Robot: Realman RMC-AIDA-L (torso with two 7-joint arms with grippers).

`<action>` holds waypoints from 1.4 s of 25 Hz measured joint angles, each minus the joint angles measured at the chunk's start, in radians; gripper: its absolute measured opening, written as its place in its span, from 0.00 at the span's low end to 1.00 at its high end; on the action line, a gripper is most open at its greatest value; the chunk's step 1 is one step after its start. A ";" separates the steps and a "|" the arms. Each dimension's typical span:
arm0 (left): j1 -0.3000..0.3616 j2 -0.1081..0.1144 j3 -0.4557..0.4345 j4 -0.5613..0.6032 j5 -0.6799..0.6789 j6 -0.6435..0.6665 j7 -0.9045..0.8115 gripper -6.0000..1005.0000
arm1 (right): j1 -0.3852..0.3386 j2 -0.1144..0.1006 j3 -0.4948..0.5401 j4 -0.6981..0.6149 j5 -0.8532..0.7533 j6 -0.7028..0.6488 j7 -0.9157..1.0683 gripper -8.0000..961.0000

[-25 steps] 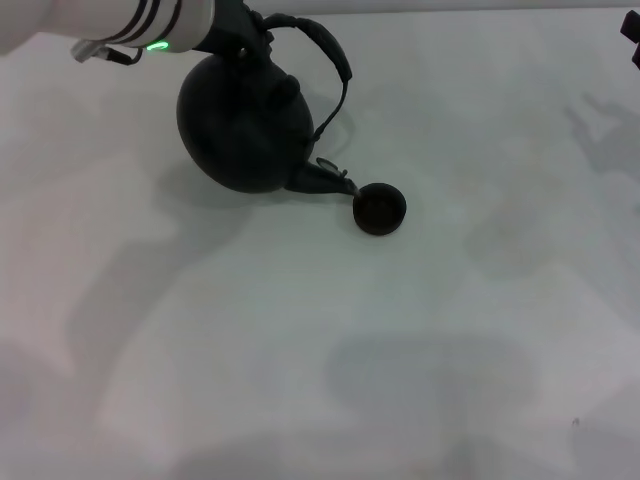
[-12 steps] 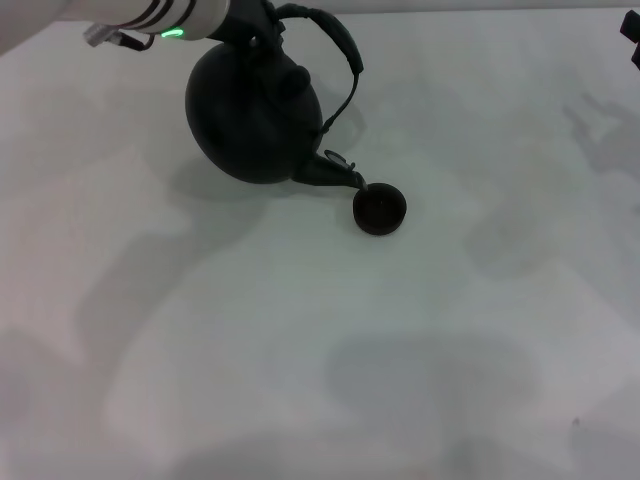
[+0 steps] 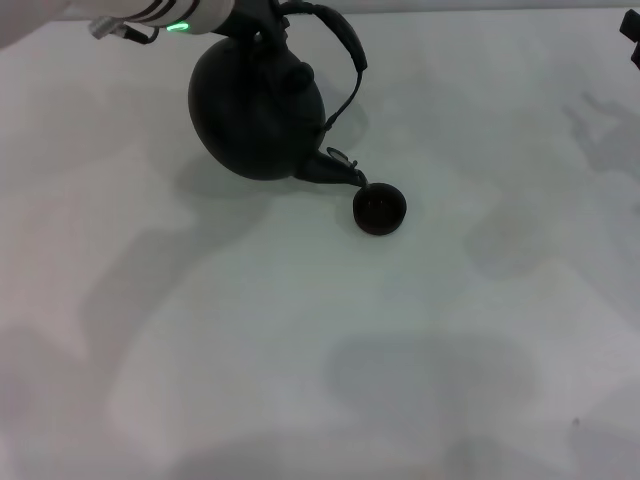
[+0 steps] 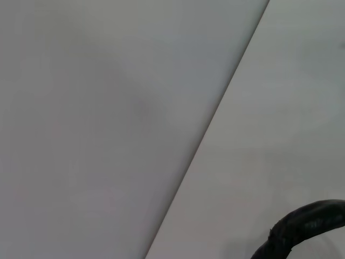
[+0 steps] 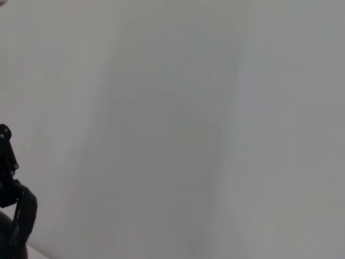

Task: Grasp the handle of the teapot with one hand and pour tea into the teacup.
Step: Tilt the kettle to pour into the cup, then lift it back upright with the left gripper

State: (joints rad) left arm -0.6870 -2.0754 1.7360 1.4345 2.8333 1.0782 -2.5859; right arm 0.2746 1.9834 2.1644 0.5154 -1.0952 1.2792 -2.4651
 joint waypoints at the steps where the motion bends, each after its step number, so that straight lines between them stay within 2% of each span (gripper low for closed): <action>1: -0.003 0.000 0.000 0.000 0.000 0.001 0.001 0.13 | 0.001 0.000 0.000 0.000 0.000 0.000 0.000 0.34; 35: -0.110 0.003 0.028 -0.061 0.002 0.057 0.053 0.13 | 0.009 -0.002 0.002 0.000 0.000 -0.012 0.000 0.34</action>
State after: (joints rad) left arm -0.7974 -2.0725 1.7640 1.3733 2.8348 1.1350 -2.5328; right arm 0.2838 1.9818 2.1660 0.5154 -1.0952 1.2677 -2.4653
